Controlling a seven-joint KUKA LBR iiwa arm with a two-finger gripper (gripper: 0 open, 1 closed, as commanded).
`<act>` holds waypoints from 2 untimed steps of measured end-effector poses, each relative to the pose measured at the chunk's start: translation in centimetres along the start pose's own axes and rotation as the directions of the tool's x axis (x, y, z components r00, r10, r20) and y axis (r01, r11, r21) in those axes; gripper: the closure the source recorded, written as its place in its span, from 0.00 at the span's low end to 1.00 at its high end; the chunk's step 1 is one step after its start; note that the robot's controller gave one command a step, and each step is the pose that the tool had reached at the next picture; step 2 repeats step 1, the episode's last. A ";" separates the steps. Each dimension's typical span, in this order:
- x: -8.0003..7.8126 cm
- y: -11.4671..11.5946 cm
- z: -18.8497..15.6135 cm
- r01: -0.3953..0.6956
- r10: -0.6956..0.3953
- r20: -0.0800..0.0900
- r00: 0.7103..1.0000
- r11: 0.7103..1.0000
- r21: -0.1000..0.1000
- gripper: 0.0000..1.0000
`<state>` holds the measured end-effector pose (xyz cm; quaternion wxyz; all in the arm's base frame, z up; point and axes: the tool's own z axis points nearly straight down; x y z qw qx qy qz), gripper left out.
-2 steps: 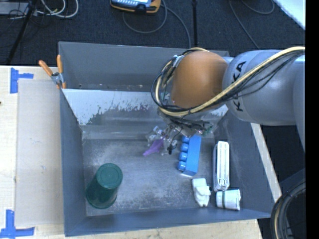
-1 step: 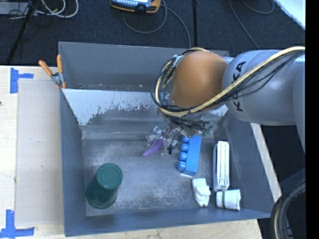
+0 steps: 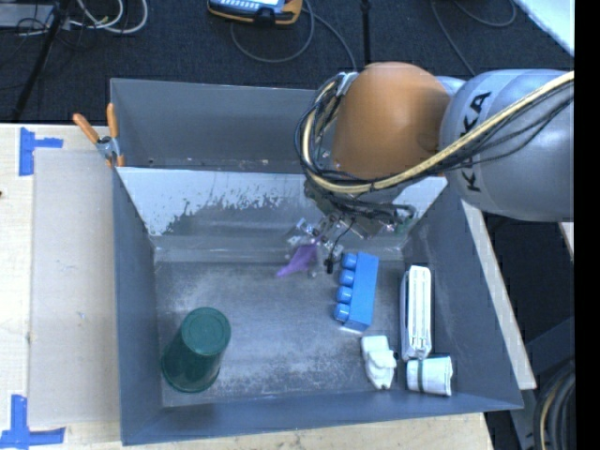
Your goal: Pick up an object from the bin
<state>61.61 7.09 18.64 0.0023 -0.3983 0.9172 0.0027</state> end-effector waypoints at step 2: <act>0.4 0.0 -6.8 -0.010 0.010 0.003 1.000 1.000 0.001 1.00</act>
Offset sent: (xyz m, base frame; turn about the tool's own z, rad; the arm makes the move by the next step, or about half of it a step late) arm -0.0268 0.0141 -0.1164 0.1343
